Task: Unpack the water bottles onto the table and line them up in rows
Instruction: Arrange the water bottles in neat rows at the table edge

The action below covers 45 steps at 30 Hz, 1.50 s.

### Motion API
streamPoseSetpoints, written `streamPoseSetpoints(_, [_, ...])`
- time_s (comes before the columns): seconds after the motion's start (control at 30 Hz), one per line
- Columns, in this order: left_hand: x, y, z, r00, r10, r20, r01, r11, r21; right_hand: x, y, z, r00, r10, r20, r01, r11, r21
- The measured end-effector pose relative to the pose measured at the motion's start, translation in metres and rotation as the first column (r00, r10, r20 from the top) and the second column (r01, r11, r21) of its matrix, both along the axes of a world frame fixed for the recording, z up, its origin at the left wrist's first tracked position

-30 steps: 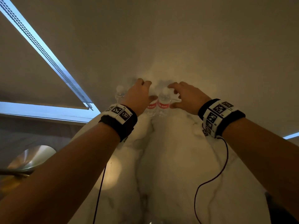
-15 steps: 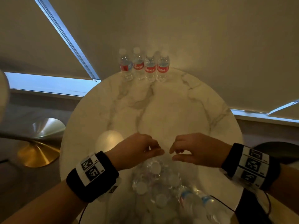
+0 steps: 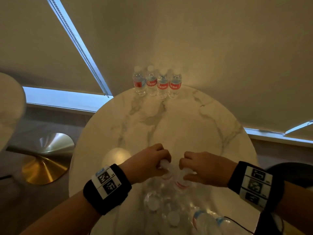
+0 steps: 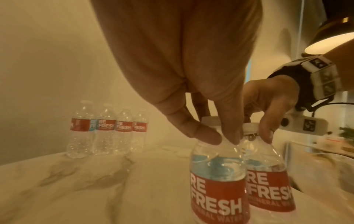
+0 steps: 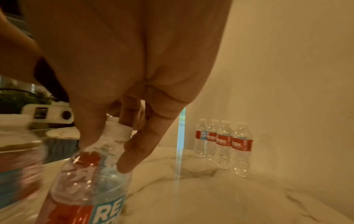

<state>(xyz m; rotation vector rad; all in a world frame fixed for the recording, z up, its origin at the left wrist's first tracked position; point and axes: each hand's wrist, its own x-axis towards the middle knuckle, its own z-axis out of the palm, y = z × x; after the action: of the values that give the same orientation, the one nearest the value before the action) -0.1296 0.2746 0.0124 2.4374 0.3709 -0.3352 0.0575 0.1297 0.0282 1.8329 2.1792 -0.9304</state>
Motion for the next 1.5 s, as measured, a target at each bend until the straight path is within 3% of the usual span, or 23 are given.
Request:
streamPoseSetpoints(0.17, [0.034,0.075,0.004,0.981,0.185,0.050,-0.188,0.980,0.061,0.045,0.079,0.003,0.990,-0.137,0.026,0.135,0.989,0.064])
streamPoseSetpoints(0.33, [0.071,0.171,0.004,0.927,0.359,0.108,-0.373,0.910,0.181,0.068,0.191,-0.002,0.966,-0.259,0.022,0.253,0.955,0.157])
streamPoseSetpoints(0.43, [0.084,0.216,0.004,0.878,0.458,0.136,-0.475,0.867,0.150,0.069,0.244,-0.004,0.954,-0.299,0.030,0.284,0.931,0.230])
streamPoseSetpoints(0.7, [0.093,0.265,-0.007,0.843,0.512,0.164,-0.535,0.827,0.173,0.075,0.313,-0.025,0.936,-0.350,0.048,0.317,0.891,0.326])
streamPoseSetpoints(0.97, [0.100,0.265,-0.014,0.842,0.502,0.199,-0.534,0.827,0.172,0.073,0.318,-0.025,0.939,-0.337,0.071,0.292,0.889,0.352])
streamPoseSetpoints(1.17, [0.098,0.254,-0.014,0.816,0.543,0.200,-0.572,0.808,0.140,0.073,0.300,-0.013,0.921,-0.390,0.011,0.365,0.871,0.328])
streamPoseSetpoints(1.3, [0.087,0.239,-0.007,0.785,0.589,0.192,-0.614,0.780,0.122,0.069,0.260,0.010,0.906,-0.424,-0.018,0.404,0.850,0.337])
streamPoseSetpoints(1.4, [0.065,0.209,-0.001,0.755,0.613,0.231,-0.644,0.761,0.084,0.059,0.210,0.024,0.922,-0.385,-0.041,0.380,0.880,0.286])
streamPoseSetpoints(1.5, [0.034,0.159,0.008,0.821,0.535,0.198,-0.562,0.819,0.115,0.039,0.151,0.032,0.953,-0.300,-0.031,0.300,0.932,0.206])
